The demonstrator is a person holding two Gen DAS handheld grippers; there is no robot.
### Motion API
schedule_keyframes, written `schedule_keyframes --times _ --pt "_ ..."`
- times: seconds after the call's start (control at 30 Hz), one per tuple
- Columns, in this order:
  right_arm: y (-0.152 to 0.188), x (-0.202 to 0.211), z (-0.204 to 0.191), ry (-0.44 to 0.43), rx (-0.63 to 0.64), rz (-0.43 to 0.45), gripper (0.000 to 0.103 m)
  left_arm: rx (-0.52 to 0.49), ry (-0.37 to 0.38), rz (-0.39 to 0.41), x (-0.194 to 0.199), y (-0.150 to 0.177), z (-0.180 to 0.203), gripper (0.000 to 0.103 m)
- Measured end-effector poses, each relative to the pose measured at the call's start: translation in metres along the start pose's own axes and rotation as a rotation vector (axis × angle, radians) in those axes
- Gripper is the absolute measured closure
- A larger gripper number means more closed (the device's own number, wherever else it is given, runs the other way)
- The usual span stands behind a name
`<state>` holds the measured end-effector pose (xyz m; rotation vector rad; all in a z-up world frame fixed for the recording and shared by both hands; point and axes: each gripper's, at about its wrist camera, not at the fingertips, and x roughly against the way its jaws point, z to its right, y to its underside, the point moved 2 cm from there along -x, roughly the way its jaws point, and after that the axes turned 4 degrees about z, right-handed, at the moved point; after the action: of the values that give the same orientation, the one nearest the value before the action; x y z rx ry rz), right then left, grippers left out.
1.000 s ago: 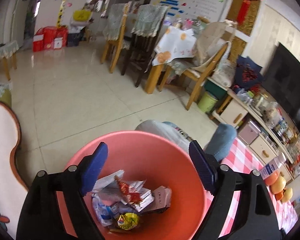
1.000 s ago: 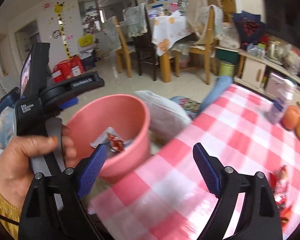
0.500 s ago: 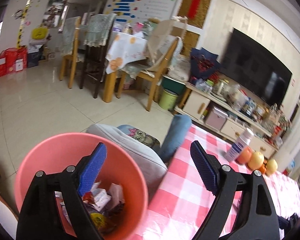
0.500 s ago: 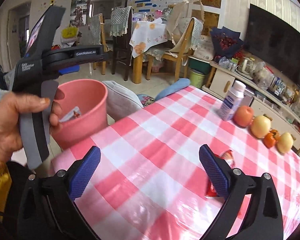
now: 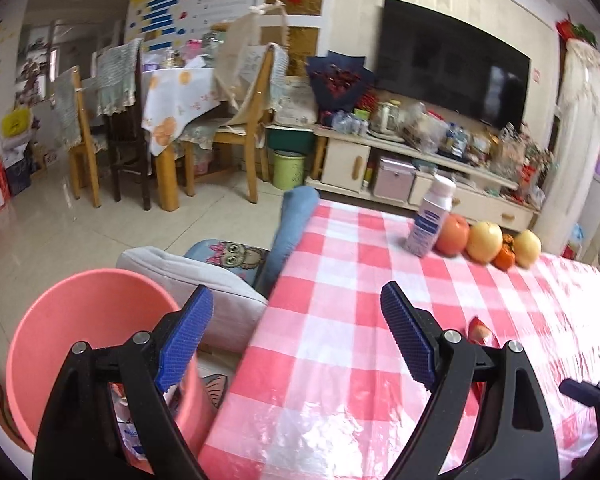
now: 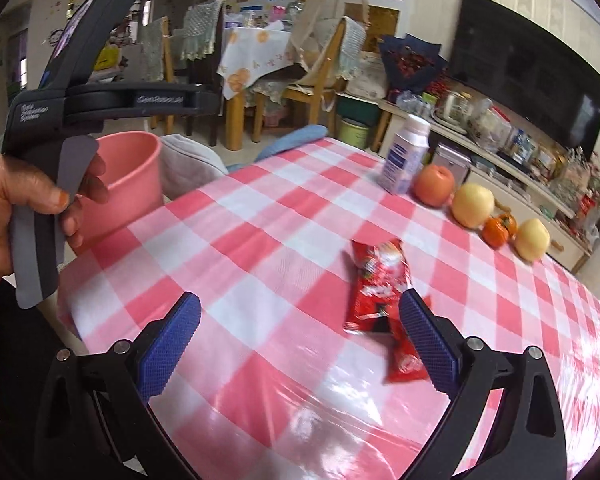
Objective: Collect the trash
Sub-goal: 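Move both tools back from the bucket toward the red packets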
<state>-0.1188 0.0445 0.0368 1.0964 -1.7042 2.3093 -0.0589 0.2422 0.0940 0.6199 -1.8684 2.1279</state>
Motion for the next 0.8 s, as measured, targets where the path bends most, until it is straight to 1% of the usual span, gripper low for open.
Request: schedule_keyframes --times 0.03,0.3,0.43,0.8 --pt "0.002 0.0 0.004 0.006 -0.009 -0.003 0.005 -0.009 0.02 -0.012 -0.002 0.002 0.005 0.017" --pt "0.017 0.001 0.033 0.05 -0.036 -0.013 0.005 -0.069 0.061 -0.05 -0.009 0.013 0.036 0.017" --pt "0.022 0.003 0.044 0.078 -0.029 -0.008 0.005 -0.079 0.077 -0.072 -0.013 0.017 0.047 0.017" --pt "0.03 0.01 0.073 0.123 -0.063 0.006 0.005 -0.117 0.128 -0.128 -0.019 0.032 0.078 0.017"
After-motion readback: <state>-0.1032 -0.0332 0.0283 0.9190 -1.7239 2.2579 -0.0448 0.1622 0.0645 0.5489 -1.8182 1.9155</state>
